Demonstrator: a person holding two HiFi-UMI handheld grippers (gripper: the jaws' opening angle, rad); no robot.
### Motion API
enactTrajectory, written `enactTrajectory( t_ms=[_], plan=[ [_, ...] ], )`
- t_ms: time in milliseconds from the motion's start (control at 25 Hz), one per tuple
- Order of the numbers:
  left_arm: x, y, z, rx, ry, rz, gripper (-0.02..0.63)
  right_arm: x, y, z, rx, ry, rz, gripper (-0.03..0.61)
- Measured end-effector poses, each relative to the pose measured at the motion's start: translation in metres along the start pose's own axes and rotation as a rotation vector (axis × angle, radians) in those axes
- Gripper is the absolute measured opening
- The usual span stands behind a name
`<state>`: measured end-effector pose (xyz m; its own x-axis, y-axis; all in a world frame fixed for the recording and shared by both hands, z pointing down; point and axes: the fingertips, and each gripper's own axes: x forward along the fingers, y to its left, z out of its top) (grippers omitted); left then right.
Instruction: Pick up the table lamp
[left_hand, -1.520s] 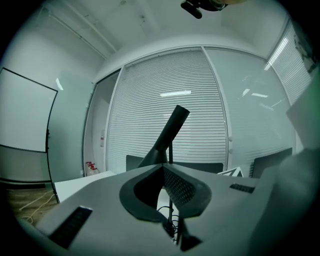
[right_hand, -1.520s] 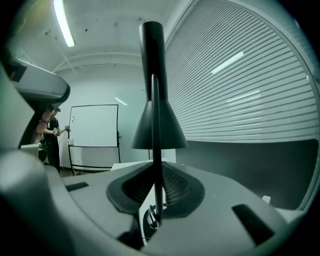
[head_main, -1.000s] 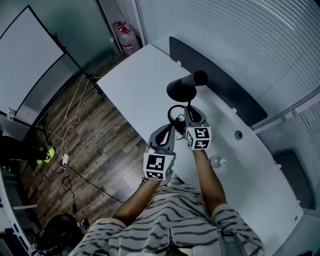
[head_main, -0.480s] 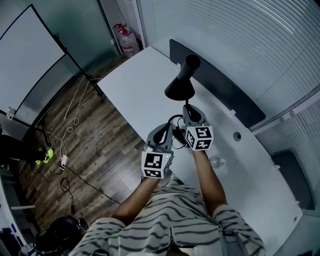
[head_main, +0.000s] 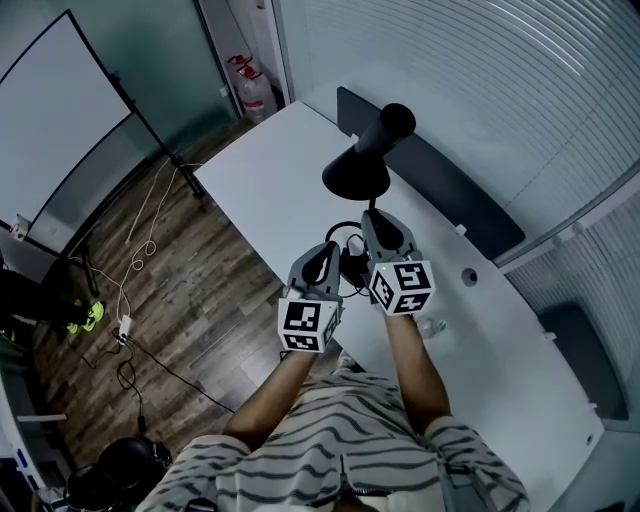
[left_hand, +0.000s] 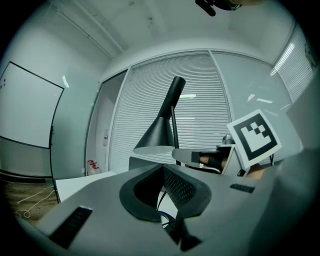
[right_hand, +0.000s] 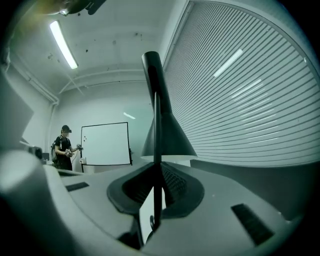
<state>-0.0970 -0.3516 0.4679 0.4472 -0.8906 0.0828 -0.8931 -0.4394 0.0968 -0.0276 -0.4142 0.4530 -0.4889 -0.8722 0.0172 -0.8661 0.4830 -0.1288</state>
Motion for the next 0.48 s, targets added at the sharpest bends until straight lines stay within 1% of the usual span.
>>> enactTrajectory(
  t_ms=[200,480],
  plan=[
    [0.001,0.000,0.014,0.006,-0.027,0.008,0.008,-0.011,0.014,0.023,-0.002,-0.029,0.022,0.044],
    [-0.003,-0.002,0.029,0.000,-0.054,0.003,0.008,-0.025,0.031,0.027,-0.018,-0.022,0.019,0.044]
  ],
)
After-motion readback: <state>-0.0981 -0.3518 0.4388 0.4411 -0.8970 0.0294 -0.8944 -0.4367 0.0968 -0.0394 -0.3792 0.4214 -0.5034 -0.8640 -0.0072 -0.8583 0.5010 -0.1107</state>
